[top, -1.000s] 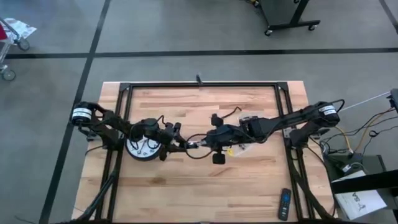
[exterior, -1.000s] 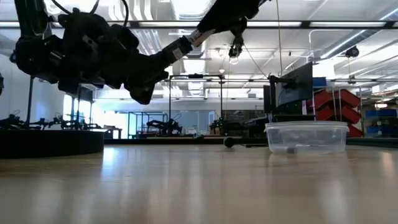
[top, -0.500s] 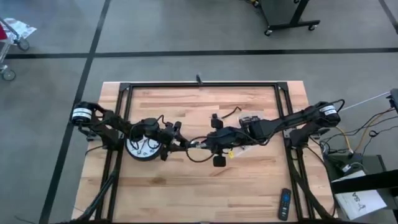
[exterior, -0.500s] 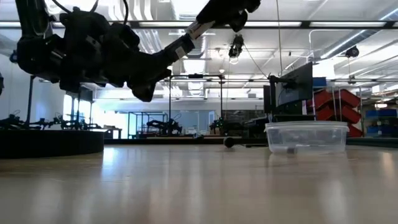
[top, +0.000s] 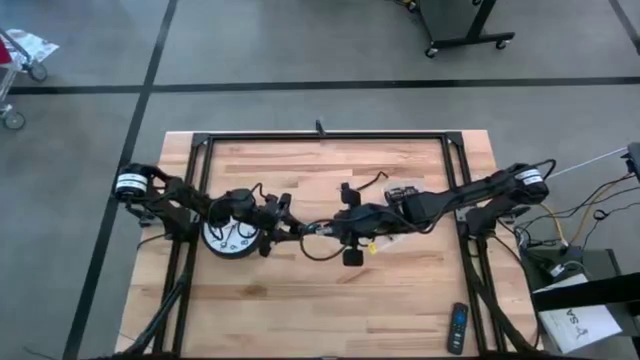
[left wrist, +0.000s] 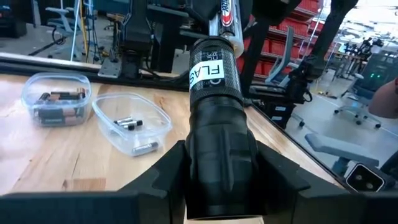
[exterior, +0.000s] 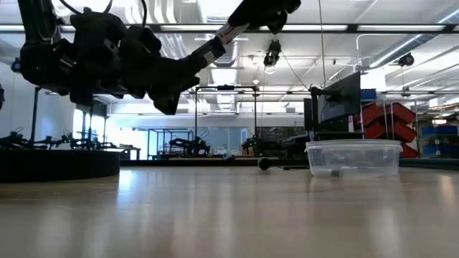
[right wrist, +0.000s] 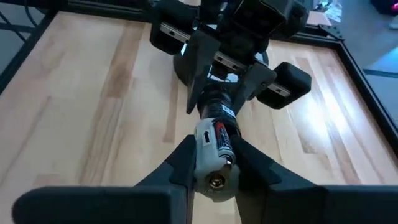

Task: Insert battery
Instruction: Insert the white battery holder into the white flashlight compartment

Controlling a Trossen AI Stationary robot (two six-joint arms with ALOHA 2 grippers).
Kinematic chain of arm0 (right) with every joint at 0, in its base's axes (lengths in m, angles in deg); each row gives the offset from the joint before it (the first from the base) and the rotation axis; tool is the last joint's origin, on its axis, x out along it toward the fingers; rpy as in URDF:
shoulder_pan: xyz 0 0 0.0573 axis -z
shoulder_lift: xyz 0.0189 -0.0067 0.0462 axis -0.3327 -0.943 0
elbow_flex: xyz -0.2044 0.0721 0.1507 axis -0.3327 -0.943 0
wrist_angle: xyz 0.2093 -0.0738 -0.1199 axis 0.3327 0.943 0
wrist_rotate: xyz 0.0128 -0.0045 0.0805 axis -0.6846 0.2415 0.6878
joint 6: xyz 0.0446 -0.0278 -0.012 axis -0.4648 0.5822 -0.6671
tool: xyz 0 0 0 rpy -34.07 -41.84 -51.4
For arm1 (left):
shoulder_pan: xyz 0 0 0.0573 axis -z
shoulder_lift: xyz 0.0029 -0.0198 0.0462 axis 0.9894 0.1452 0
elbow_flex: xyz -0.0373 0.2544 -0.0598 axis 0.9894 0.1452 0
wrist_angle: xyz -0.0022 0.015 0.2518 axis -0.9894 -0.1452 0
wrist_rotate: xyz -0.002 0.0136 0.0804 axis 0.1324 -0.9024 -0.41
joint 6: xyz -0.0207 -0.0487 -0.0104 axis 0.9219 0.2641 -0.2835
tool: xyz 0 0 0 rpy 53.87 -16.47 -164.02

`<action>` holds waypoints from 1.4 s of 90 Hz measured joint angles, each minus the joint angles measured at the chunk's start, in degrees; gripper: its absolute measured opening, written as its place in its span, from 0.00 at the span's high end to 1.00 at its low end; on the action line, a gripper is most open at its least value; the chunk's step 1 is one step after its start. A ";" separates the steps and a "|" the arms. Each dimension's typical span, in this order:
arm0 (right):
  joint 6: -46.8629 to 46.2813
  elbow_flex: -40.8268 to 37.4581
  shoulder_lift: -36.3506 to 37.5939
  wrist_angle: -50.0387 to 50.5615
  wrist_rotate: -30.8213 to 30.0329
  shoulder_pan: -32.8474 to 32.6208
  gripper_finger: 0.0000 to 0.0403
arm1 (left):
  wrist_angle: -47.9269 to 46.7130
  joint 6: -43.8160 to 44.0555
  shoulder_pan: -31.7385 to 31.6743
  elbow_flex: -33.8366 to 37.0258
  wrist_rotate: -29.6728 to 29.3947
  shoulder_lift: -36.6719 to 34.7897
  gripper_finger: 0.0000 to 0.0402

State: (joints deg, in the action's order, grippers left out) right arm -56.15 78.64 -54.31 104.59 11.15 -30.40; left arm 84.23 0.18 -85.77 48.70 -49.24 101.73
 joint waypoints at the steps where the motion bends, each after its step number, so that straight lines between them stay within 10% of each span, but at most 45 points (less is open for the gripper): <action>1: 0.01 0.01 0.04 0.01 0.00 0.00 0.87 | 0.04 0.00 0.00 0.00 0.00 0.00 0.70; 126: 0.09 -0.22 1.80 -0.22 -2.97 -1.16 0.86 | 0.54 -0.26 0.00 -0.09 -0.37 -0.52 0.69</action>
State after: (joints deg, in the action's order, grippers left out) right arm -56.07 78.41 -52.51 104.37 8.18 -31.55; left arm 84.77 -0.08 -85.77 48.61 -49.61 101.20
